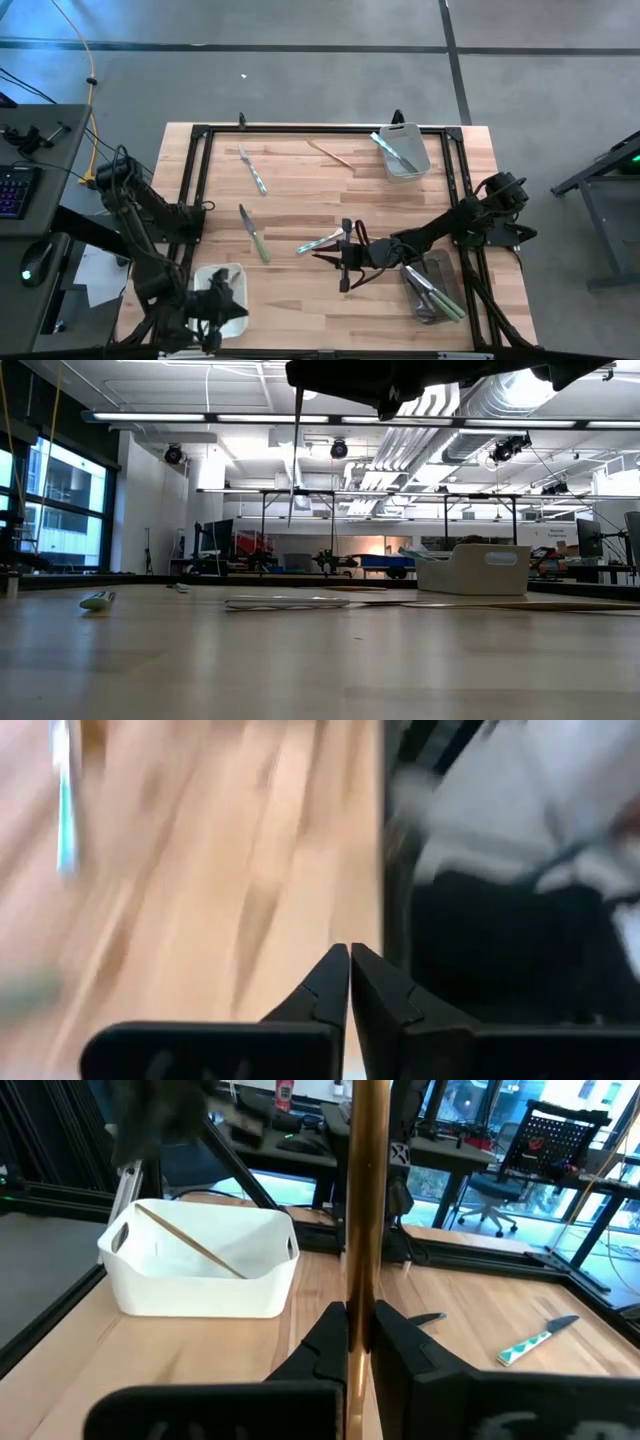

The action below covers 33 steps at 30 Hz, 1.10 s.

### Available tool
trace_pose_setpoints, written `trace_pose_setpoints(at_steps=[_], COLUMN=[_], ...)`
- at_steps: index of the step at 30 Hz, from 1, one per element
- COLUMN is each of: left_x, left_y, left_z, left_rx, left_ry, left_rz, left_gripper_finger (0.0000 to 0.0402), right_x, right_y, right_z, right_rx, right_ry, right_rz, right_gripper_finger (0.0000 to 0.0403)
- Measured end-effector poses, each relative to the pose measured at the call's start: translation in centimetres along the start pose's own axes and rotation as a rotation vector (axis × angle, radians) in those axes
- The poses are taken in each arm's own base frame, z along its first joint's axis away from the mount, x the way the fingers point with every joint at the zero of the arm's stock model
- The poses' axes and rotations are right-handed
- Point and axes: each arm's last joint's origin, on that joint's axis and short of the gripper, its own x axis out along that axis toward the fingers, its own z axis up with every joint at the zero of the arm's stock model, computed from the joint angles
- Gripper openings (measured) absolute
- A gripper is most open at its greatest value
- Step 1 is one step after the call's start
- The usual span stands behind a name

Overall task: Sort silverware by color (type)
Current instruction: Put the gold table knife into the white bin

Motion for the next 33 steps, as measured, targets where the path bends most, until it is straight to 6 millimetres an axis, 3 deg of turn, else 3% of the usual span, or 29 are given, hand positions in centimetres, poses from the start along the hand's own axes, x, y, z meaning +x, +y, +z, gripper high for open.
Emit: trace_pose_setpoints(at_steps=[6, 10, 20, 24, 33], left_x=[-0.3, -0.1, 5.4, 7.4, 9.6], left_y=[2.9, 4.2, 4.9, 4.6, 5.2], left_z=[-1.6, -2.0, -3.4, -3.6, -1.7], left_rx=[-0.118, -0.123, -0.039, -0.018, 0.054], left_ry=[0.353, 0.459, 0.539, 0.532, 0.406], left_rz=[0.205, 0.339, 0.499, 0.459, 0.415], left_gripper_finger=[0.0001, 0.0000, 0.0000, 0.0000, 0.0000], right_x=[0.0, 0.0, 0.0, -0.1, -0.1], right_y=[0.0, 0.0, 0.0, 0.1, 0.1], right_z=[0.0, -0.1, -0.3, -0.4, -0.5], right_rx=[0.002, -0.002, 0.002, -0.003, -0.005], right_ry=[0.005, 0.013, 0.029, 0.044, 0.047], right_rz=[-0.008, -0.008, -0.005, -0.003, -0.002], right_gripper_finger=[0.0001, 0.0001, 0.0001, 0.0001, 0.0001])
